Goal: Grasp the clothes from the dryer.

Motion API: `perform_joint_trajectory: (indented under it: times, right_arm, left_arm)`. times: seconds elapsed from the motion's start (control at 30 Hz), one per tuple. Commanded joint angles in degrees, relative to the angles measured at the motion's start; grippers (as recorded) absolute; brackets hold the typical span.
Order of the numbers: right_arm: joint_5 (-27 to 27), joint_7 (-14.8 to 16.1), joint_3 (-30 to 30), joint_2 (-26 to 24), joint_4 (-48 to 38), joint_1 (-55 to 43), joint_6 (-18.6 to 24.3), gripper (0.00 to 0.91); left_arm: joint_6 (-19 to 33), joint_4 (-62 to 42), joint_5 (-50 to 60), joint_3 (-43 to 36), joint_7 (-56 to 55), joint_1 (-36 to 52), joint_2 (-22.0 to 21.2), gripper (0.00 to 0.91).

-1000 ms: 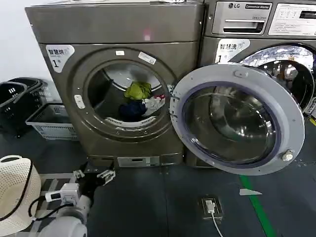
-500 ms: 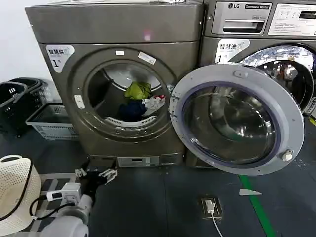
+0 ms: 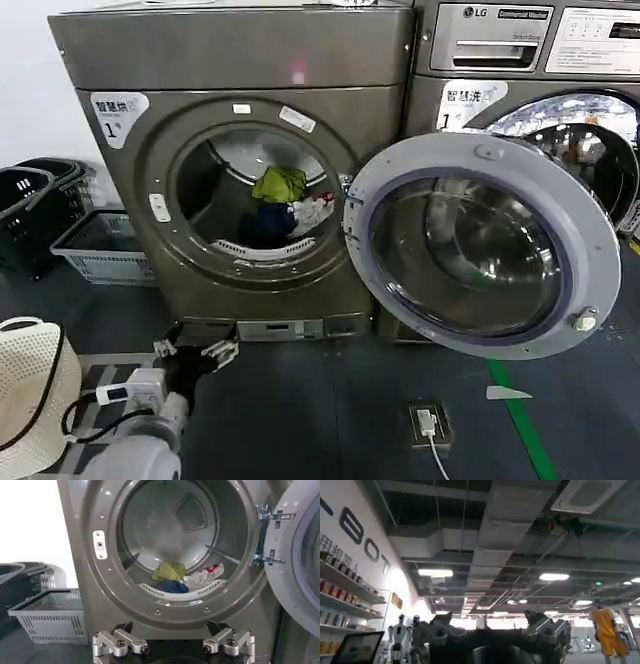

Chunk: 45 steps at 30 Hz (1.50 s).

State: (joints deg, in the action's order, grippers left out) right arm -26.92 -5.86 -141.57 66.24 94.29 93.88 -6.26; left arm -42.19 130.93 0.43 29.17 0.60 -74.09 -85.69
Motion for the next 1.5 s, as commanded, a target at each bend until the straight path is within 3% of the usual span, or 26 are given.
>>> perform_joint_trajectory:
  times: [0.03,1.5]
  right_arm:
    - [-0.1,0.0,0.0,0.1,0.0,-0.1,0.1,0.907]
    - [-0.5,-0.1,0.3,0.7,-0.1,0.2,0.1,0.907]
  left_arm:
    - [-2.8,-0.5,0.0,0.1,0.0,0.1,0.0,0.907]
    - [-2.8,-1.0,0.2,-0.5,0.1,0.4,-0.2,0.907]
